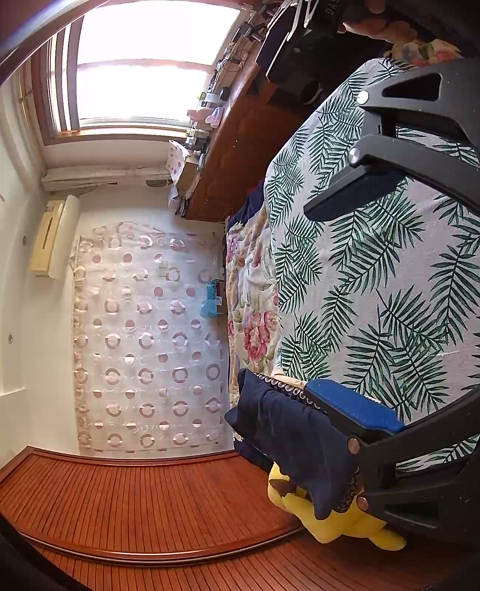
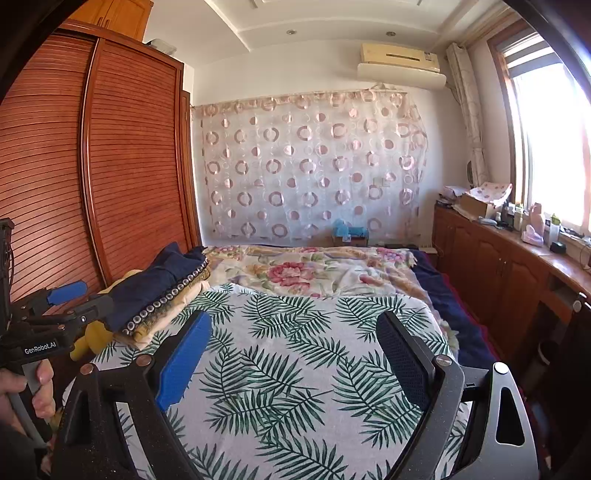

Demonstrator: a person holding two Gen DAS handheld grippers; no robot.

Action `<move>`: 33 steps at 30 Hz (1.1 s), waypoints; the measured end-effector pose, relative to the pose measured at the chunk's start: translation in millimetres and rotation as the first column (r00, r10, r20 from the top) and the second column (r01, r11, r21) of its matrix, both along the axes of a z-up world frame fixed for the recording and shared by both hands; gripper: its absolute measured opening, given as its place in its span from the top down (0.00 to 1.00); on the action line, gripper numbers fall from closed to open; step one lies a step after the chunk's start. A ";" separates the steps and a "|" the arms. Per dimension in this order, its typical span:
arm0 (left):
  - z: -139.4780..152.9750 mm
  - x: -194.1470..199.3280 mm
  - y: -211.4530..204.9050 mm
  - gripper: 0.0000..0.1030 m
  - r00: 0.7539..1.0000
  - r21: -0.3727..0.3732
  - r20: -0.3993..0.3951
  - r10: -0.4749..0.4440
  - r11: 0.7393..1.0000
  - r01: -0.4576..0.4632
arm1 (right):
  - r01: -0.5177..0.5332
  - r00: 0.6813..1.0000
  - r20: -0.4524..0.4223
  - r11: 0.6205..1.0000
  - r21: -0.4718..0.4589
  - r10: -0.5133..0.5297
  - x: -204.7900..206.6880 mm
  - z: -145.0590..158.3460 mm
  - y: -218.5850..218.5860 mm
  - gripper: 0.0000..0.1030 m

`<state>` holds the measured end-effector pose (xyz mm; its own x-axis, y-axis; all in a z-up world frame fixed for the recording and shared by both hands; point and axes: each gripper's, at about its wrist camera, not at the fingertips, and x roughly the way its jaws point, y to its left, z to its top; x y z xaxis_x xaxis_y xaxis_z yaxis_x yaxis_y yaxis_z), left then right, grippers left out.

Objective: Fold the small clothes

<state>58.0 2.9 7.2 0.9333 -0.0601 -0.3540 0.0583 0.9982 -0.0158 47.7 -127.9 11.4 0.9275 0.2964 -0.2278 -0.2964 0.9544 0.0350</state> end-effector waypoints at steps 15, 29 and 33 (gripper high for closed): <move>-0.2 -0.7 0.8 0.15 1.000 -0.001 0.002 -0.001 1.000 0.001 | 0.023 1.000 0.008 1.000 -0.007 -0.023 -1.5 1.6 -10.5 0.11; -0.8 -0.7 0.9 0.15 1.000 0.001 0.001 -0.001 1.000 0.001 | 0.020 1.000 0.011 1.000 -0.006 -0.020 -2.9 -0.5 -12.7 0.11; -1.0 -0.8 0.7 0.15 1.000 0.000 0.002 -0.001 1.000 0.001 | 0.021 1.000 0.015 1.000 -0.005 -0.021 -2.8 -0.3 -14.2 0.11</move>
<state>57.1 3.6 6.2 0.9341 -0.0606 -0.3519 0.0589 0.9981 -0.0154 44.9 -142.1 11.1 0.9369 0.2753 -0.2156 -0.2765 0.9607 0.0254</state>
